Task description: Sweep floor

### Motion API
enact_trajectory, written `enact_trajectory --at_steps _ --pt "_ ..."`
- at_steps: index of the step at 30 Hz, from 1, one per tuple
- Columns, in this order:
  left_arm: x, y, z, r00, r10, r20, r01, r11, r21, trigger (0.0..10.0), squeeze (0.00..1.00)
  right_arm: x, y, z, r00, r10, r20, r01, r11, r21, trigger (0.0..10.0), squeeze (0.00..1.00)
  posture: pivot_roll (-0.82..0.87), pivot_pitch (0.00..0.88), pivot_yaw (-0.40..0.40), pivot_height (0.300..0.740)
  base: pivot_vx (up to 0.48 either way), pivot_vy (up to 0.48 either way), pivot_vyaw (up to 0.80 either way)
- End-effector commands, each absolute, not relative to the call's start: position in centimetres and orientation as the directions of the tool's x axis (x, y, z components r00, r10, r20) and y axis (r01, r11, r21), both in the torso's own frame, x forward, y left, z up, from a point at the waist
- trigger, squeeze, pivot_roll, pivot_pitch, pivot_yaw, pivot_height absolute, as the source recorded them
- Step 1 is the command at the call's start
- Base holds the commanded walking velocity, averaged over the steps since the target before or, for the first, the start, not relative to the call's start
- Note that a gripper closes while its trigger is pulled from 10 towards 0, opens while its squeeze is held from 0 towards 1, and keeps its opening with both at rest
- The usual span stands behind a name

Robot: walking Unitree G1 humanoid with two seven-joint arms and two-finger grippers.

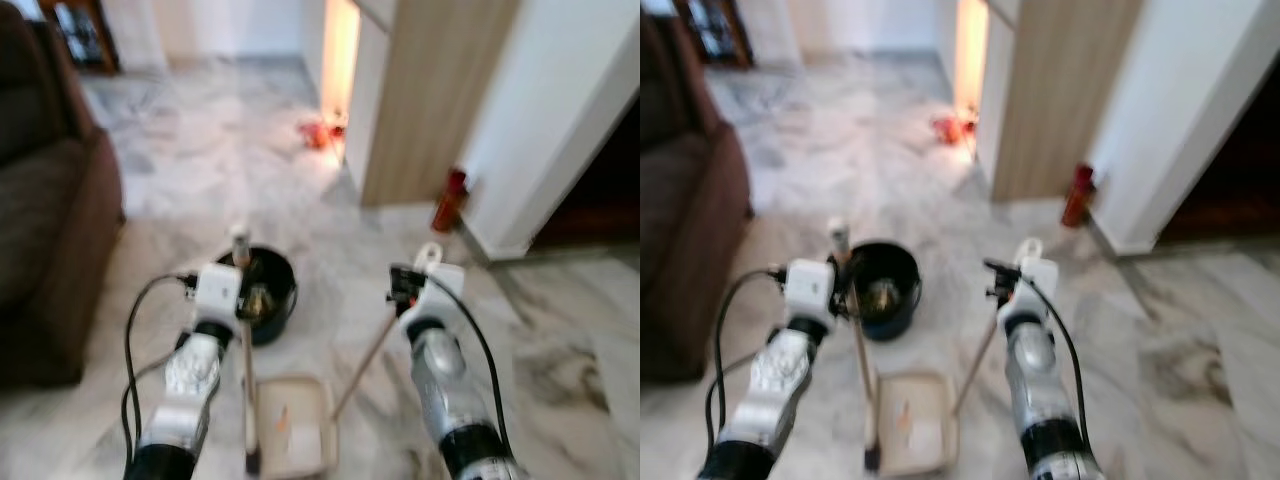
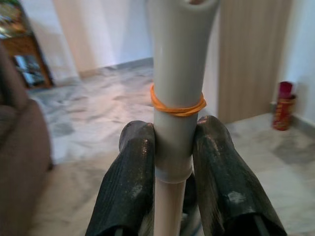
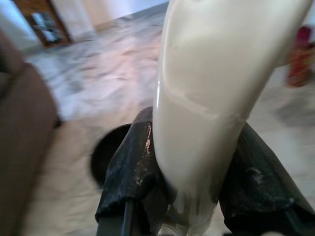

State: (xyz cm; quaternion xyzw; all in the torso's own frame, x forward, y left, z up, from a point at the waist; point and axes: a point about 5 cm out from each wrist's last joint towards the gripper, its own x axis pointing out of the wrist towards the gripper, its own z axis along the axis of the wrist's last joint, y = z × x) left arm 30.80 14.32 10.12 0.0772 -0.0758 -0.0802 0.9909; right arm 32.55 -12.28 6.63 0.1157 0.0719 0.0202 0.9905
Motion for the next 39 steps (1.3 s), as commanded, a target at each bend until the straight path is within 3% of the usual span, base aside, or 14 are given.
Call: enact_trajectory --at_steps 1,12,26,39 --pt "31.0 13.4 10.9 0.966 -0.193 0.173 0.165 0.972 0.165 10.0 0.0 32.9 -12.6 7.4 0.994 0.04 -0.105 -0.009 0.959 0.282 10.0 0.0 0.11 0.0 -0.048 0.74 0.0 0.0 0.0" --pt "31.0 13.4 10.8 0.966 -0.201 0.162 0.172 0.969 0.178 10.0 0.0 33.0 -12.6 7.5 0.994 0.033 -0.105 -0.002 0.958 0.288 10.0 0.0 0.12 0.0 -0.049 0.74 0.0 0.0 0.0" --pt "31.0 13.7 10.8 0.967 -0.196 0.162 0.163 0.967 0.197 10.0 0.0 33.2 -12.9 8.7 1.0 0.011 -0.016 -0.008 0.983 0.185 10.0 0.0 0.12 0.0 -0.044 0.74 0.0 0.0 0.0" --pt "31.0 13.8 10.8 0.965 -0.208 0.161 0.17 0.961 0.218 10.0 0.0 33.4 -15.3 9.2 0.998 -0.067 0.015 0.064 0.989 0.131 10.0 0.0 0.11 0.0 -0.041 0.74 0.0 0.0 0.0"
